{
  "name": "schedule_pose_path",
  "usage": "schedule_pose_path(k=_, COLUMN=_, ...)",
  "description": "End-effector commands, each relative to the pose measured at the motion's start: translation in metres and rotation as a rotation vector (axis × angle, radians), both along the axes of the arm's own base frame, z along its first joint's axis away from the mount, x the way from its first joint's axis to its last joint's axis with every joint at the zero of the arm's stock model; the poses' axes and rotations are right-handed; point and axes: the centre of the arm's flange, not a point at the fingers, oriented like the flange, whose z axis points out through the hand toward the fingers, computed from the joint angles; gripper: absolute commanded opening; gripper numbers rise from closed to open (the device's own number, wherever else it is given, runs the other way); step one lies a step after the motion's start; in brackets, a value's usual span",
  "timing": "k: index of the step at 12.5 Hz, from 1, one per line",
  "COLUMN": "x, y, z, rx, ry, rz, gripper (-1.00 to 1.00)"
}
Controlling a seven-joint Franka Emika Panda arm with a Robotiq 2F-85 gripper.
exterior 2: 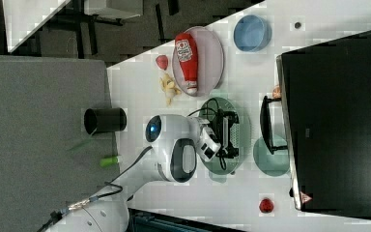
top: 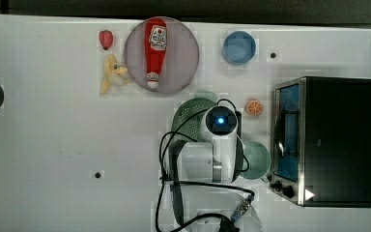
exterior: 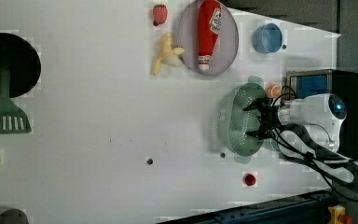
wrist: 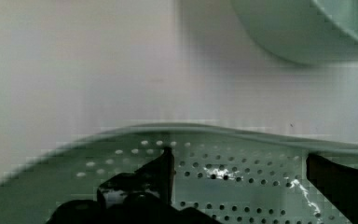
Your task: Drag strainer left to right.
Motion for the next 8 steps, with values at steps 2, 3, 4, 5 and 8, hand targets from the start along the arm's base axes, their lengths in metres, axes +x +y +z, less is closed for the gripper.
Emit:
schedule_pose_path(k=2, x=0.006, y=-0.015, z=0.011, rx=-0.001, ry=-0.018, rz=0.082, gripper=1.00)
schedule_pose_path(k=3, x=0.008, y=-0.014, z=0.016, rx=0.006, ry=-0.028, rz=0.152, gripper=1.00)
schedule_pose_path(k=4, x=0.011, y=-0.009, z=0.024, rx=0.016, ry=-0.035, rz=0.236, gripper=1.00)
schedule_pose_path(k=5, x=0.014, y=-0.002, z=0.036, rx=0.026, ry=-0.040, rz=0.311, gripper=1.00)
schedule_pose_path(k=8, x=0.029, y=0.025, z=0.100, rx=0.021, ry=-0.075, rz=0.400, gripper=1.00)
